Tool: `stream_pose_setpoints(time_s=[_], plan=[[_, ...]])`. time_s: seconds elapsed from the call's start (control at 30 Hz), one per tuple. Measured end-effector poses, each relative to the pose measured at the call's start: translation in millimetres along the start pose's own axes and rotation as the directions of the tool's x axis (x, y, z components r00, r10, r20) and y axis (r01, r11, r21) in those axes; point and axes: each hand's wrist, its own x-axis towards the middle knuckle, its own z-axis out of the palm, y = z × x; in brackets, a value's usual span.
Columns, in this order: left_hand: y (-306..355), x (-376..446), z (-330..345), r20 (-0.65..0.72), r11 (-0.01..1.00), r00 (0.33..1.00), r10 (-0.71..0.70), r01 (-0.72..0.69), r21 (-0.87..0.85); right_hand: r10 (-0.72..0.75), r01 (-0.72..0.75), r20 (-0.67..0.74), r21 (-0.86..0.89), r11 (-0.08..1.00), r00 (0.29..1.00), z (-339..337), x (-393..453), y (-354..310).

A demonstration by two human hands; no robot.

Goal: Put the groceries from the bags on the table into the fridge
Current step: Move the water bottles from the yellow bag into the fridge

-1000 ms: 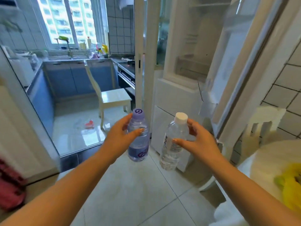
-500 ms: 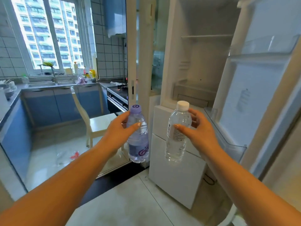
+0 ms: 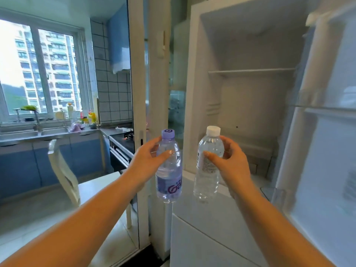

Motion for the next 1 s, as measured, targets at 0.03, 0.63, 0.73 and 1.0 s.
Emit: stream_pose_setpoints(time_s=[0.03, 0.63, 0.73, 1.0], plan=[[-3.7, 18.5, 4.3, 0.006, 1.000, 1.000, 0.004, -0.003, -0.014, -0.007, 0.007, -0.013, -0.008, 1.000, 1.000, 1.3, 15.9, 5.1], [-51.6, 346.7, 150.0, 0.324, 0.958, 0.915, 0.241, -0.171, -0.231, -0.074, 0.013, -0.378, -0.161, 0.987, 0.923, -18.8, 267.0, 83.4], [-56.7, 386.2, 181.6, 0.364, 0.949, 0.893, 0.264, -0.174, -0.262, -0.052, -0.029, -0.403, -0.191, 0.981, 0.914, -29.3, 302.1, 94.6], [-74.6, 459.0, 256.6, 0.348, 0.953, 0.906, 0.243, -0.155, -0.261, -0.052, -0.046, -0.438, -0.210, 0.977, 0.897, -62.4, 390.6, 131.2]])
